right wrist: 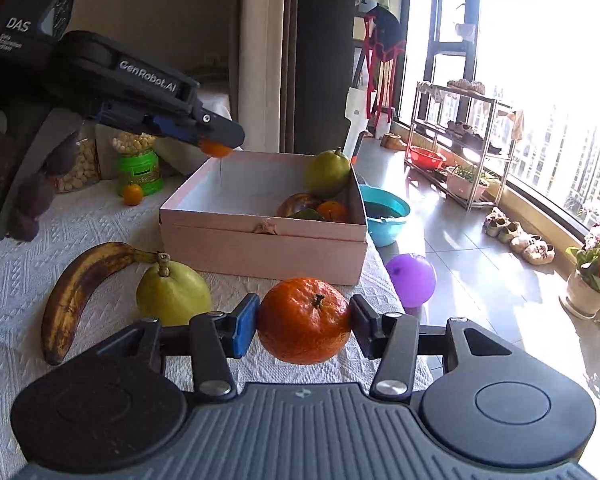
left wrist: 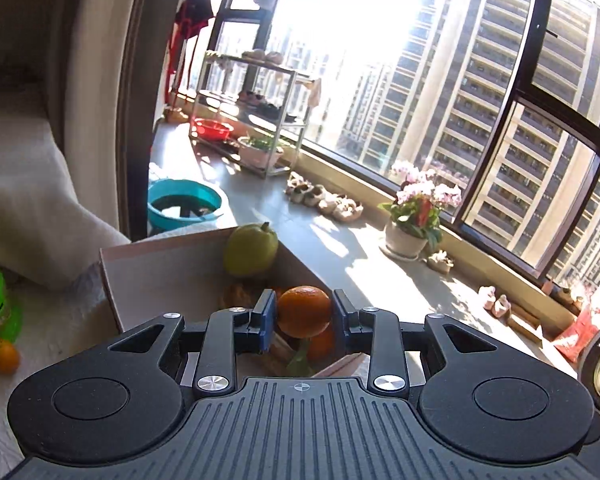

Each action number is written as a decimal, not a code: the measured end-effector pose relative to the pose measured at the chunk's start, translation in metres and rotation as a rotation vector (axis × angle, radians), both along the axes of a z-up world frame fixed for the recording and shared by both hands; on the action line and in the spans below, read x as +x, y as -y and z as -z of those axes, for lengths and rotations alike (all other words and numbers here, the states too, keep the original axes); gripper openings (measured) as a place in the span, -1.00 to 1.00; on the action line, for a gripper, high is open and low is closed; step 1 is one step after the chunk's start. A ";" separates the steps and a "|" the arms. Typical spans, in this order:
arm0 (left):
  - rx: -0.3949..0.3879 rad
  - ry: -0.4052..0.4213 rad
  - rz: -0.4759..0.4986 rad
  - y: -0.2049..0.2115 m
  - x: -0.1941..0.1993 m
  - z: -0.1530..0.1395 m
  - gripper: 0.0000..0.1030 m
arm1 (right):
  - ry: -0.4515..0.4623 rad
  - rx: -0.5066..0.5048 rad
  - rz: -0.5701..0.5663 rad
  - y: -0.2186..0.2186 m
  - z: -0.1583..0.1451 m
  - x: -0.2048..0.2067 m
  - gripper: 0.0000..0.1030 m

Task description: Organize fruits

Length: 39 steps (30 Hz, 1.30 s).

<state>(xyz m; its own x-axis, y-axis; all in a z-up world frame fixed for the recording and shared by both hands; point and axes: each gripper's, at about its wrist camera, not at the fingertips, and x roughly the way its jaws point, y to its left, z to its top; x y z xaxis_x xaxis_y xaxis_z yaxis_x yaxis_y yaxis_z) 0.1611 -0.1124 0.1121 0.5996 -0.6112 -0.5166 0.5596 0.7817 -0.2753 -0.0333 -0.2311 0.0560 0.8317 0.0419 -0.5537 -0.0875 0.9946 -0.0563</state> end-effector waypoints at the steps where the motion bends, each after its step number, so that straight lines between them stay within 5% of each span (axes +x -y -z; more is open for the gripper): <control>1: -0.006 -0.017 0.010 0.009 0.014 0.001 -0.33 | -0.001 0.006 0.001 0.002 0.001 0.001 -0.05; 7: -0.078 -0.076 0.017 0.008 0.044 0.012 -0.33 | -0.016 0.033 0.005 0.014 0.010 0.010 -0.05; 16: 0.030 0.056 -0.202 -0.081 -0.004 0.034 -0.32 | 0.017 0.019 -0.011 0.015 -0.004 0.038 -0.05; 28: 0.029 -0.005 -0.233 -0.130 -0.041 0.070 -0.32 | -0.060 0.030 -0.039 0.006 -0.032 0.169 -0.05; 33: 0.000 -0.013 -0.244 -0.141 -0.046 0.072 -0.33 | -0.142 -0.019 -0.027 -0.010 -0.018 0.236 -0.05; 39: -0.023 -0.016 -0.302 -0.163 -0.046 0.073 -0.33 | -0.196 -0.064 -0.030 -0.017 0.000 0.253 0.02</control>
